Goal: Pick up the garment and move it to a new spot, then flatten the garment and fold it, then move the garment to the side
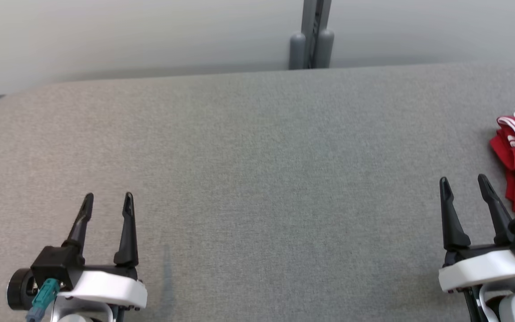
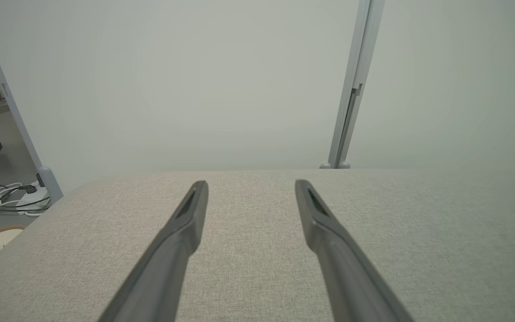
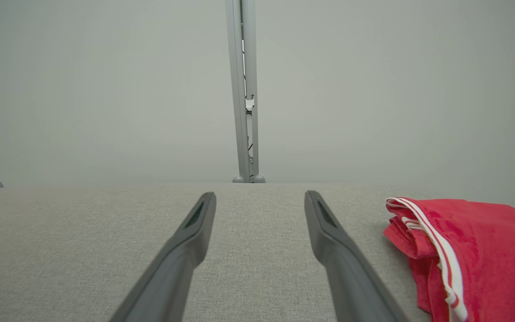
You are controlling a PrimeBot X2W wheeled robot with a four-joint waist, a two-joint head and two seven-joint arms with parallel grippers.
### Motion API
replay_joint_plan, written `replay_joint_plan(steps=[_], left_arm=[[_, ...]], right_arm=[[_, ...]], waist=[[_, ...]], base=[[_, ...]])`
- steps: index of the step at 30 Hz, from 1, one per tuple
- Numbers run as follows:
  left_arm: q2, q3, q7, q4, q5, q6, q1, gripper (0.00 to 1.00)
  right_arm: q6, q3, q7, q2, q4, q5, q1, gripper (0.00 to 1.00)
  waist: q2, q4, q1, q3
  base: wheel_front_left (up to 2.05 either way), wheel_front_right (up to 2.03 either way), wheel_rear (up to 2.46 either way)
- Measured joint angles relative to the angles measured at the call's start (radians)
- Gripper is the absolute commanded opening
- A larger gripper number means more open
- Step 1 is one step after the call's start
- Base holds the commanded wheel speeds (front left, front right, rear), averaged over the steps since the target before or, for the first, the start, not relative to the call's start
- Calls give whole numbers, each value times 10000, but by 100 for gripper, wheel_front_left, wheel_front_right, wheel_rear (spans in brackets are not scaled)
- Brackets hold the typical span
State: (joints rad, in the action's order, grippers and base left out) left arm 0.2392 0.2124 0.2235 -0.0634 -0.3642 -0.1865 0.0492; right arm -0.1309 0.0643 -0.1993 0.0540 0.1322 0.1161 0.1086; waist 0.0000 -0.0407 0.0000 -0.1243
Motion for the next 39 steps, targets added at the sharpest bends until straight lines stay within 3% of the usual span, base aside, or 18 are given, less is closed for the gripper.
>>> replay_joint_plan(steps=[16, 39], left_arm=[[153, 69, 58, -433, -337, 142, -1047, 100], [336, 253, -29, -591, -393, 167, -1114, 100]], right_arm=[[2, 305, 940, -35, -1210, -96, -1747, 100], [2, 514, 1097, -38, -1737, 56, -2206, 100]], waist=[[0, 323, 0, 1364], [0, 310, 0, 1390]], base=[[0, 0, 0], [0, 0, 0]])
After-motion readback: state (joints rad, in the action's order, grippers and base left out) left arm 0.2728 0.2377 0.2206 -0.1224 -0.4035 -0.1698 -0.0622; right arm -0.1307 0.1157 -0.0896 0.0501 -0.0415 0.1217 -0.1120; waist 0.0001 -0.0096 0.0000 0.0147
